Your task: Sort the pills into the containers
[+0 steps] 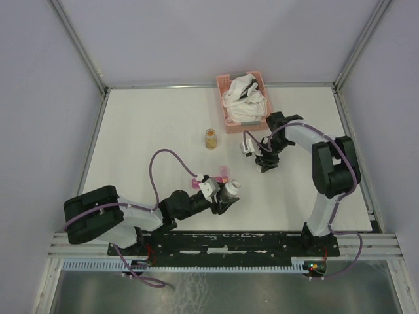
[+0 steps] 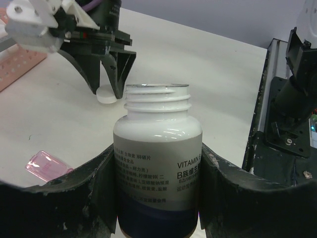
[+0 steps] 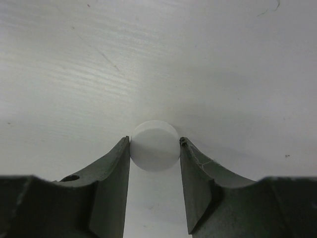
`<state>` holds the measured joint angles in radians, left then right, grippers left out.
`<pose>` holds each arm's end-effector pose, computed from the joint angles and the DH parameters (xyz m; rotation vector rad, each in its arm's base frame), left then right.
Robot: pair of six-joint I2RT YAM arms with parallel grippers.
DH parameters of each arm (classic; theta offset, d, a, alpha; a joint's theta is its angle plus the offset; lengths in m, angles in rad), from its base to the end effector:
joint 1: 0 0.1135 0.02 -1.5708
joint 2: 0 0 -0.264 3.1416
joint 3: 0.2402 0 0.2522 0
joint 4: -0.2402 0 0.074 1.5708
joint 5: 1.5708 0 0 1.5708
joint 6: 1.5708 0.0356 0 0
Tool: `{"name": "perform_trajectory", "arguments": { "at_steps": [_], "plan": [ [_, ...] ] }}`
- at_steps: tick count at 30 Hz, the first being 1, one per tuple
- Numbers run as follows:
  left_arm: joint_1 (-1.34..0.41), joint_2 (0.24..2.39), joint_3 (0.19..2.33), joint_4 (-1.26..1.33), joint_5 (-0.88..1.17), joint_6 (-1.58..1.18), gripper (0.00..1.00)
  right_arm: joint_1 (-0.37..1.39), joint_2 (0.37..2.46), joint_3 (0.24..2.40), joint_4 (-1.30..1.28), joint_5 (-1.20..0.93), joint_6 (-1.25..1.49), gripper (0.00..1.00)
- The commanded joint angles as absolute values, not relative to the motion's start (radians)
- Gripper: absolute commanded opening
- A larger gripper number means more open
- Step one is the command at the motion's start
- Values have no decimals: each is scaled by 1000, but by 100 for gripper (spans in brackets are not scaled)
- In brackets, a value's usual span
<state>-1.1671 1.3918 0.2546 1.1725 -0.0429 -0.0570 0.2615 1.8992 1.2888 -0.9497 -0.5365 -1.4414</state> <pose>0.0956 -0.2200 0.1801 0.8188 1.3884 -0.9309 0.3251 0.1058 0.1676 -2.0845 1.8204 0.6239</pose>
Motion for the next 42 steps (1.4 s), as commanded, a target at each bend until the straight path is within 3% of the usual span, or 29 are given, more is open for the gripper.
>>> {"name": "perform_trajectory", "arguments": {
  "at_steps": [1,10,17,42],
  "plan": [
    [-1166,1374,260,1206,-31,-85,3,257,1751,1319,-1053,-715,-1392,26],
    [-1166,1381,281,1177,-13,29,3,253,1569,1410,-1381,-1036,-1413,24],
    [-1166,1389,329,1165,2,87,3,262,1586,1476,-1756,-1280,-1645,23],
    [-1166,1382,418,1153,34,78,3,367,1490,1397,-1755,-1289,-1634,22]
  ]
}}
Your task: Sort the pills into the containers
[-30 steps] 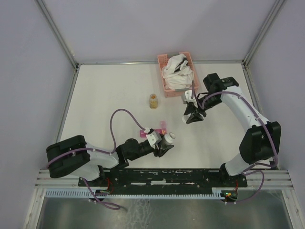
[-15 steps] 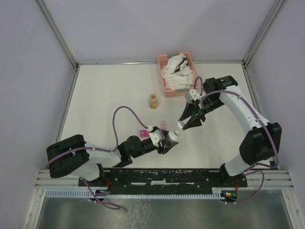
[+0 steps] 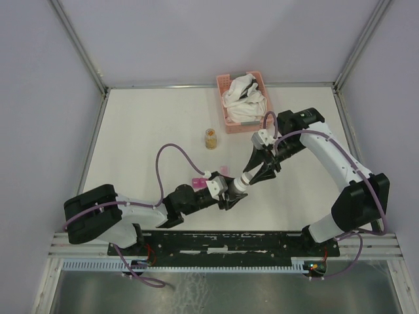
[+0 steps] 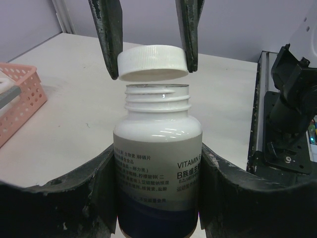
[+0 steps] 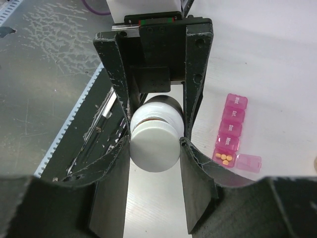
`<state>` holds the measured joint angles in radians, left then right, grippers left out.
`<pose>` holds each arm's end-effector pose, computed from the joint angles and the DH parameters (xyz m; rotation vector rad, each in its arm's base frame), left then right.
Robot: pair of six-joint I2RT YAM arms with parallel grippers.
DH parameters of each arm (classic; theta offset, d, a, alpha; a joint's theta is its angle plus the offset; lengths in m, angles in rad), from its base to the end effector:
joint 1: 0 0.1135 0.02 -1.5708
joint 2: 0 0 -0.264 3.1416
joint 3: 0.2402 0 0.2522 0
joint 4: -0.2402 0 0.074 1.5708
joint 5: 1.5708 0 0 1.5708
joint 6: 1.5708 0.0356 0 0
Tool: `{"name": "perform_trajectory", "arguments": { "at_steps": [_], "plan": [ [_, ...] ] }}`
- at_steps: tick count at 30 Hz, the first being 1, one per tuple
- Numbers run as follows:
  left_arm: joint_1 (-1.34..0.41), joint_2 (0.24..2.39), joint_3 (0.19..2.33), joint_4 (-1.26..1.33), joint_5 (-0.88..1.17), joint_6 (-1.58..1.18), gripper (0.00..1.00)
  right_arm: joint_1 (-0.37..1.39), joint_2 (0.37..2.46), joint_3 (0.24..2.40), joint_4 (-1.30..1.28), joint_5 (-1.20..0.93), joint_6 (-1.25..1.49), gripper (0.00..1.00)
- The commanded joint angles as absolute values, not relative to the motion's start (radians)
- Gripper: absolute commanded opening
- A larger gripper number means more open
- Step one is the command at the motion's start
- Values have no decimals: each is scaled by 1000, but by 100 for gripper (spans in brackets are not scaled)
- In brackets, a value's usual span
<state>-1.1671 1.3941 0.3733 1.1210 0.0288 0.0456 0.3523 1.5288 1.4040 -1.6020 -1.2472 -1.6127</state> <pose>0.1019 -0.2412 0.2069 0.8981 1.2519 -0.9246 0.2194 0.1166 0.3220 -1.7270 1.2979 1.3529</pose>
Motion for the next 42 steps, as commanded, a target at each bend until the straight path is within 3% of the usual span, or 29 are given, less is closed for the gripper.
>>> {"name": "perform_trajectory", "arguments": {
  "at_steps": [1,8,15,42],
  "plan": [
    [-1166,1383,419,1150,34,77,3,372,1488,1393,-1754,-1290,-1633,22],
    [-1166,1380,423,1146,38,69,3,395,1459,1370,-1683,-1263,-1569,23],
    [-1166,1366,416,1147,54,58,3,409,1368,1298,-1392,-1213,-1288,23],
    [-1166,1375,442,1170,25,-30,3,472,1362,1284,-1327,-1121,-1230,25]
  ]
}}
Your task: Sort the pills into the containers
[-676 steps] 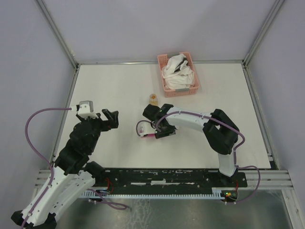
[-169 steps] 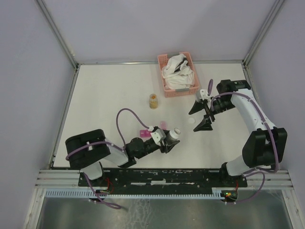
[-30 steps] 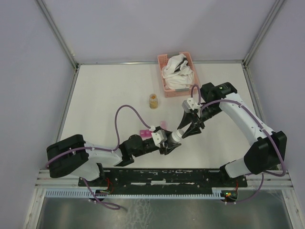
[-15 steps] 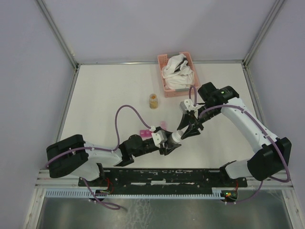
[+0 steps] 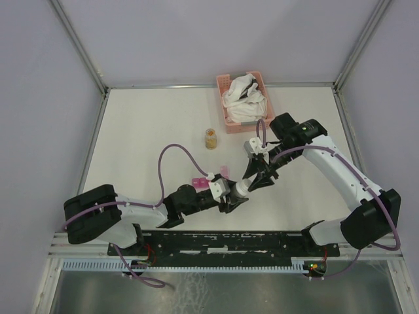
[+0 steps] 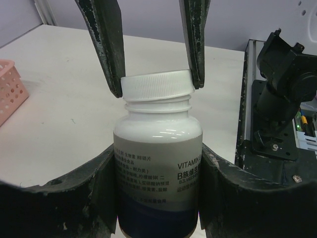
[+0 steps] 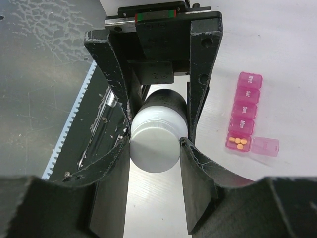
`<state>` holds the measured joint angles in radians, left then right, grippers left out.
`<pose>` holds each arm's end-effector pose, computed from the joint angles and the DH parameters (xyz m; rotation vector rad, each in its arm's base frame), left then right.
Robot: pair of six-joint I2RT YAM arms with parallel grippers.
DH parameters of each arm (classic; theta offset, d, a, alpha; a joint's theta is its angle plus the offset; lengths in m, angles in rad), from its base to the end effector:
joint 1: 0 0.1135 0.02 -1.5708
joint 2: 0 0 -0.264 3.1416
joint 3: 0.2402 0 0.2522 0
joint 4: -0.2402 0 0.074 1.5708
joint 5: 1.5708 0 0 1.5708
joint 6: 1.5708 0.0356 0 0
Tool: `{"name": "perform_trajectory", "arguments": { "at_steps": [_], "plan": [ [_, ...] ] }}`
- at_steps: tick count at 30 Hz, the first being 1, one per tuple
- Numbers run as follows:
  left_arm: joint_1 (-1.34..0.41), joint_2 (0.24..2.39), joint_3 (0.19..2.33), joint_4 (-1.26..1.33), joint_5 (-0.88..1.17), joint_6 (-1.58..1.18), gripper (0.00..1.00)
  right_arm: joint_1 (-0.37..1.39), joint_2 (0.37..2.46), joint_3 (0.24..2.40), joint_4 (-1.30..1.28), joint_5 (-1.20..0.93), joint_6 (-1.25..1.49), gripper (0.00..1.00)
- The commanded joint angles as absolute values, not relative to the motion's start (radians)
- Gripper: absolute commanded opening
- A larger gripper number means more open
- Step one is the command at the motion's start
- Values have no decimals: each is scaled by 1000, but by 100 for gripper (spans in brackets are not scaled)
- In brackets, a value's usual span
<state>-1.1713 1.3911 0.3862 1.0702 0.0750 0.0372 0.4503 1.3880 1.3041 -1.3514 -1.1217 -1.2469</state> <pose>0.1003 -0.2443 0.2058 0.9515 1.2665 -0.9577 0.1960 0.1304 0.3237 -1.7829 1.4406 1.2656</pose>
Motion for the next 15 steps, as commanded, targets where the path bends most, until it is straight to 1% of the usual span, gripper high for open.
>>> {"name": "perform_trajectory", "arguments": {
  "at_steps": [1,7,15],
  "plan": [
    [-1167,1381,441,1191,30,-46,3,472,1359,1282,-1322,-1128,-1237,25],
    [-1165,1372,401,1348,39,-97,3,470,1369,1313,-1311,-1167,-1231,27],
    [-1164,1347,447,1240,-44,-15,3,490,1358,1287,-1185,-1133,-1038,26]
  ]
}}
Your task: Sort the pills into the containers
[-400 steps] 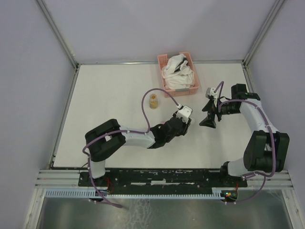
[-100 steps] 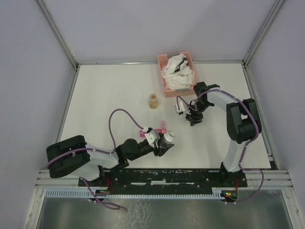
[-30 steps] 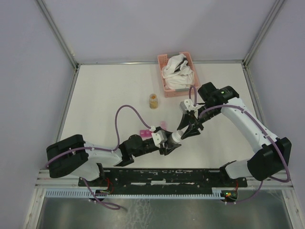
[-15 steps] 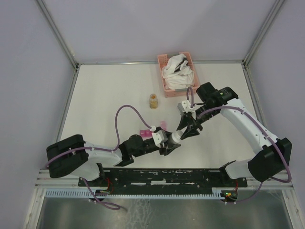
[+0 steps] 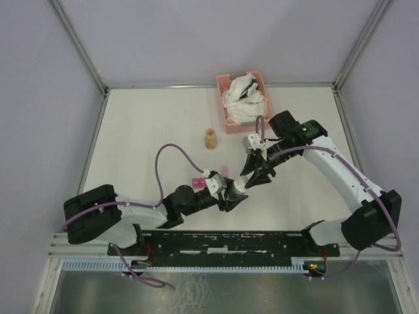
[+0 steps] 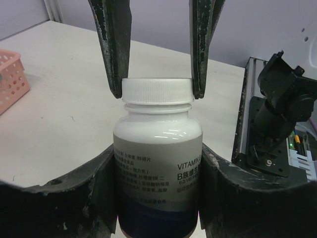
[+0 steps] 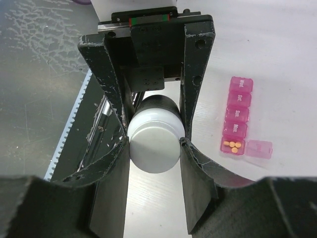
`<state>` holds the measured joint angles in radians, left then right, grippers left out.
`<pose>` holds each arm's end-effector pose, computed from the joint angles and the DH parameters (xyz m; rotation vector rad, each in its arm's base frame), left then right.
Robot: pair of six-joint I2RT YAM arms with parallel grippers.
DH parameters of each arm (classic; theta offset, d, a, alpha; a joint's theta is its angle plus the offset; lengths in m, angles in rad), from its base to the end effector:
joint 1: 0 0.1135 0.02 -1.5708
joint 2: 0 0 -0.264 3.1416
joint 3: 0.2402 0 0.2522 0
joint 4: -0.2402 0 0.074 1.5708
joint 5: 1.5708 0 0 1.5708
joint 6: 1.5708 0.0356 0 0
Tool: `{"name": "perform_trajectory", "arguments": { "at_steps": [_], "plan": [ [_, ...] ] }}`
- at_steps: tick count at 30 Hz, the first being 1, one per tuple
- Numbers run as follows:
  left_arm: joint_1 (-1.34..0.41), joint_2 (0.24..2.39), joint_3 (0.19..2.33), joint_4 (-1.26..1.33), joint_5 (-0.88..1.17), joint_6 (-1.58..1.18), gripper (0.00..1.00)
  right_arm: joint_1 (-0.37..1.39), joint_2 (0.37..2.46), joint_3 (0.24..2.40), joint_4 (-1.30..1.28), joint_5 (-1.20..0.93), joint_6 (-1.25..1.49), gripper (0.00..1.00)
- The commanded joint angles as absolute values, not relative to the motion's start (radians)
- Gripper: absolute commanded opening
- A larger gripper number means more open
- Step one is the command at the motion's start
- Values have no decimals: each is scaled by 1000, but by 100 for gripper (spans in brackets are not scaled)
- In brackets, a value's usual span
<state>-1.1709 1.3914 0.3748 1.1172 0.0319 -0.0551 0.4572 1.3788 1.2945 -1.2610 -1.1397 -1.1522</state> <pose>0.1009 -0.2416 0.2075 0.8461 1.3040 -1.0093 0.1999 0.1344 0.3252 -1.7367 1.4441 1.2703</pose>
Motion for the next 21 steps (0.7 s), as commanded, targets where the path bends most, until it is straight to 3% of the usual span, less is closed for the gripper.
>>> {"name": "perform_trajectory", "arguments": {
  "at_steps": [1,13,21],
  "plan": [
    [-1164,1350,449,1240,-57,-6,3,493,1356,1279,-1168,-1126,-1013,25],
    [-1165,1361,449,1349,-264,62,3,498,1325,1144,-728,-1057,-393,23],
    [-1164,1390,492,1353,-450,79,3,523,1298,1063,-472,-848,-68,23]
  ]
}}
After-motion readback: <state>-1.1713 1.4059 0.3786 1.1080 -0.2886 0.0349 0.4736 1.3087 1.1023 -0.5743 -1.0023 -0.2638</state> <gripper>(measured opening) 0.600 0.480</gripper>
